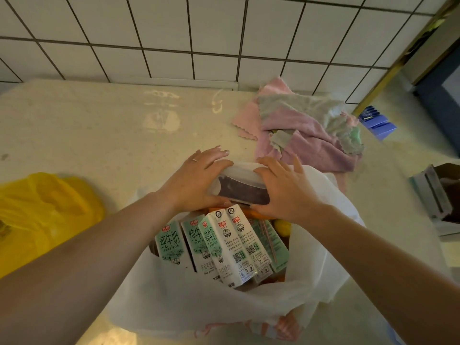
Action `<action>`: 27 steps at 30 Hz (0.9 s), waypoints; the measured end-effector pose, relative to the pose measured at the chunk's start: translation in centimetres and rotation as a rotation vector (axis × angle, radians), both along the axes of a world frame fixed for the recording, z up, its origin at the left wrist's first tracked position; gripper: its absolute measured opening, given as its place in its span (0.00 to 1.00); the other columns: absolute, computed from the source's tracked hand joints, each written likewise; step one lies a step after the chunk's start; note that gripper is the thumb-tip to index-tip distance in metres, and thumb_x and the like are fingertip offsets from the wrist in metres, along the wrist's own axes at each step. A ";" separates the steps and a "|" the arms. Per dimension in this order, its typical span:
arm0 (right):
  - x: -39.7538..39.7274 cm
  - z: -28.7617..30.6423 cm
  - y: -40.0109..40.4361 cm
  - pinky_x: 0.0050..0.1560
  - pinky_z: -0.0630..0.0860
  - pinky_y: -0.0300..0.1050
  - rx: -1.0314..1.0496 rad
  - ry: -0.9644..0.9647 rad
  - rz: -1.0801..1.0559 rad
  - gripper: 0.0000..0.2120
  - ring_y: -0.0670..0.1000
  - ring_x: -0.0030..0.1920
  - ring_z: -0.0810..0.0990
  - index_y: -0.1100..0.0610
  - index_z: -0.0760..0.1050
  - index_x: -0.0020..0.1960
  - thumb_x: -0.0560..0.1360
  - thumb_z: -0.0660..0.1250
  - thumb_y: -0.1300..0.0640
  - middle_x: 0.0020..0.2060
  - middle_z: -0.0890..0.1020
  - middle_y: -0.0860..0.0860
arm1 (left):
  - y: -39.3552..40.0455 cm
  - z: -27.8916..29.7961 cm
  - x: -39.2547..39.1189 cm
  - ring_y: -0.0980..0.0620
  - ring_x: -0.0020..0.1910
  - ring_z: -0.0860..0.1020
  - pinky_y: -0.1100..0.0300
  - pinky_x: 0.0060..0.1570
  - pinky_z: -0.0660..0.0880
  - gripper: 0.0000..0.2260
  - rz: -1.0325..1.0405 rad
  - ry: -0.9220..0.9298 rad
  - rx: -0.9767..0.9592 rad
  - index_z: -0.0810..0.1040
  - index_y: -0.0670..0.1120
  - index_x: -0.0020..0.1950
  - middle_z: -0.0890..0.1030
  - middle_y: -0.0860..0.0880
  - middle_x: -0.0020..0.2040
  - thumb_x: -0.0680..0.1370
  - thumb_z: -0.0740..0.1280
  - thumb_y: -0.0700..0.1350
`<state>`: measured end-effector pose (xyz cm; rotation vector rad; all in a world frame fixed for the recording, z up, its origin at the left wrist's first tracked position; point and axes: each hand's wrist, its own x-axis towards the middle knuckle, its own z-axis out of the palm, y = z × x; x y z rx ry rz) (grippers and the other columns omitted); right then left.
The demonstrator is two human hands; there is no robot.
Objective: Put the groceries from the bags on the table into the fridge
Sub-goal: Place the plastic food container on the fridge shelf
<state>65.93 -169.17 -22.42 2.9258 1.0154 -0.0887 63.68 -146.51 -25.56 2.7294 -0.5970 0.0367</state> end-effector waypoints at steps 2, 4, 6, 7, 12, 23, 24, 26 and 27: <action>-0.4 0.6 -0.3 0.70 0.51 0.65 0.010 -0.037 0.008 0.38 0.54 0.67 0.67 0.54 0.70 0.66 0.64 0.67 0.32 0.69 0.66 0.52 | -0.1 1.0 -0.4 0.51 0.75 0.52 0.43 0.72 0.53 0.39 -0.007 -0.057 -0.002 0.68 0.46 0.70 0.62 0.47 0.74 0.67 0.66 0.68; -1.0 1.5 -0.4 0.71 0.51 0.63 0.041 -0.069 0.015 0.38 0.55 0.67 0.66 0.54 0.69 0.66 0.64 0.67 0.33 0.69 0.66 0.51 | -0.1 2.3 -1.1 0.51 0.75 0.51 0.43 0.73 0.52 0.39 -0.015 -0.112 -0.022 0.69 0.45 0.69 0.63 0.47 0.74 0.67 0.62 0.71; -1.8 2.6 -0.4 0.69 0.57 0.58 0.093 -0.091 0.019 0.37 0.54 0.65 0.69 0.54 0.70 0.66 0.64 0.68 0.33 0.66 0.70 0.51 | -0.2 3.9 -2.2 0.50 0.75 0.52 0.43 0.73 0.52 0.40 -0.020 -0.144 -0.036 0.70 0.45 0.68 0.64 0.47 0.73 0.67 0.60 0.72; -2.3 3.2 -0.4 0.67 0.61 0.55 0.120 -0.102 0.022 0.37 0.53 0.63 0.70 0.54 0.70 0.65 0.64 0.67 0.32 0.64 0.72 0.50 | -0.2 4.6 -2.8 0.50 0.75 0.54 0.43 0.73 0.52 0.40 -0.021 -0.152 -0.030 0.69 0.44 0.68 0.65 0.47 0.73 0.68 0.59 0.72; -5.0 6.3 -0.3 0.58 0.68 0.43 0.147 -0.129 0.079 0.35 0.49 0.60 0.72 0.51 0.67 0.68 0.67 0.67 0.33 0.61 0.75 0.47 | -0.4 7.7 -6.7 0.51 0.72 0.62 0.49 0.74 0.50 0.38 0.017 -0.092 -0.025 0.64 0.46 0.72 0.68 0.48 0.71 0.69 0.65 0.67; -8.8 9.6 -1.3 0.54 0.72 0.43 0.255 -0.233 0.236 0.34 0.49 0.59 0.74 0.52 0.67 0.68 0.67 0.71 0.38 0.63 0.74 0.47 | -0.7 12.1 -13.8 0.58 0.63 0.67 0.61 0.60 0.66 0.34 0.226 -0.059 -0.243 0.64 0.53 0.72 0.69 0.53 0.67 0.70 0.62 0.68; -9.1 10.0 -1.3 0.55 0.71 0.42 0.268 -0.254 0.271 0.34 0.49 0.59 0.74 0.53 0.68 0.67 0.67 0.72 0.40 0.62 0.75 0.48 | -0.7 12.3 -14.6 0.58 0.60 0.69 0.60 0.59 0.67 0.33 0.263 -0.082 -0.302 0.68 0.52 0.69 0.72 0.53 0.65 0.70 0.58 0.69; -9.6 10.7 -1.3 0.54 0.72 0.41 0.290 -0.321 0.356 0.35 0.50 0.56 0.77 0.54 0.70 0.65 0.64 0.75 0.42 0.59 0.78 0.49 | -0.8 12.7 -16.4 0.59 0.57 0.70 0.62 0.57 0.68 0.30 0.353 -0.112 -0.414 0.73 0.51 0.65 0.75 0.54 0.61 0.70 0.56 0.67; -9.9 11.1 -1.2 0.54 0.72 0.41 0.305 -0.355 0.396 0.35 0.51 0.55 0.78 0.55 0.71 0.64 0.62 0.77 0.44 0.58 0.78 0.51 | -1.0 12.9 -17.4 0.60 0.57 0.71 0.64 0.57 0.67 0.28 0.393 -0.127 -0.457 0.73 0.52 0.63 0.75 0.56 0.60 0.70 0.57 0.66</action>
